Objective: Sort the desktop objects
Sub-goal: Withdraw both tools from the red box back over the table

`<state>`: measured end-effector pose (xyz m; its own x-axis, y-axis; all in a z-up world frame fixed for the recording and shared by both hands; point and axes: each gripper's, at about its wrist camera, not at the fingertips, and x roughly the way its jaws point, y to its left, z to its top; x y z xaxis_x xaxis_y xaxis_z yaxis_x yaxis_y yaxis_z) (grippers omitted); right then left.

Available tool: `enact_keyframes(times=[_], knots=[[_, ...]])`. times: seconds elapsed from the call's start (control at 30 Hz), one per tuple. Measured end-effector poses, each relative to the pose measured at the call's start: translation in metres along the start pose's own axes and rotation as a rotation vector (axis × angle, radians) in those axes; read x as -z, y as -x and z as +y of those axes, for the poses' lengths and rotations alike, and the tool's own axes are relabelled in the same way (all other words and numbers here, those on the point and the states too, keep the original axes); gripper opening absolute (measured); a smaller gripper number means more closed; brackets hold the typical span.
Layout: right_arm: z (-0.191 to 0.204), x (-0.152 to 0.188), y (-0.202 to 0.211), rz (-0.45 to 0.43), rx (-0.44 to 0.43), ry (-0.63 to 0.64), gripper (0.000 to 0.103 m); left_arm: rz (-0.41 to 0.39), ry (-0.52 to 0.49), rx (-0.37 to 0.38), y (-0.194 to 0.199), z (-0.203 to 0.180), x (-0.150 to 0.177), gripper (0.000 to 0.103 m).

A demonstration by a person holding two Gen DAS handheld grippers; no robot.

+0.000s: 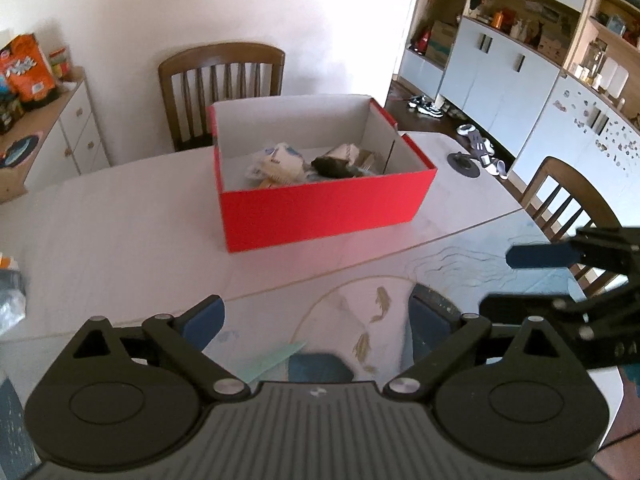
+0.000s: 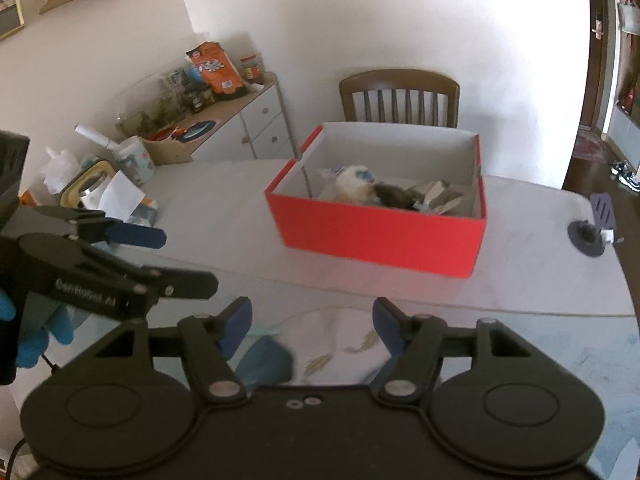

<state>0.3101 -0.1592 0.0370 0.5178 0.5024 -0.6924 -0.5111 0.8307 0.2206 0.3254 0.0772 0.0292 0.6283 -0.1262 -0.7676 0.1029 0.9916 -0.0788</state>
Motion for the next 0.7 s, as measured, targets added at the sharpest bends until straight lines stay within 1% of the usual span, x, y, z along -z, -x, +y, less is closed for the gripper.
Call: enact_keyframes(times=[0.17,0.27,0.5,0.7], knots=[[0.025,0.020,0.004,0.007,-0.027,0.026,0.068,-0.001,0.019,-0.007,0.003,0.009,0.014,0.099],[0.040,0.028,0.006,0.007,-0.027,0.041,0.068,-0.001,0.021,-0.009,0.004,0.013,0.020,0.099],[0.068,0.045,0.003,0.017,0.010,0.048,0.069,0.003,0.013,-0.002,0.003,0.018,0.028,0.099],[0.086,0.055,-0.005,0.020,0.040,0.030,0.070,0.008,-0.003,0.010,-0.003,0.023,0.036,0.099]])
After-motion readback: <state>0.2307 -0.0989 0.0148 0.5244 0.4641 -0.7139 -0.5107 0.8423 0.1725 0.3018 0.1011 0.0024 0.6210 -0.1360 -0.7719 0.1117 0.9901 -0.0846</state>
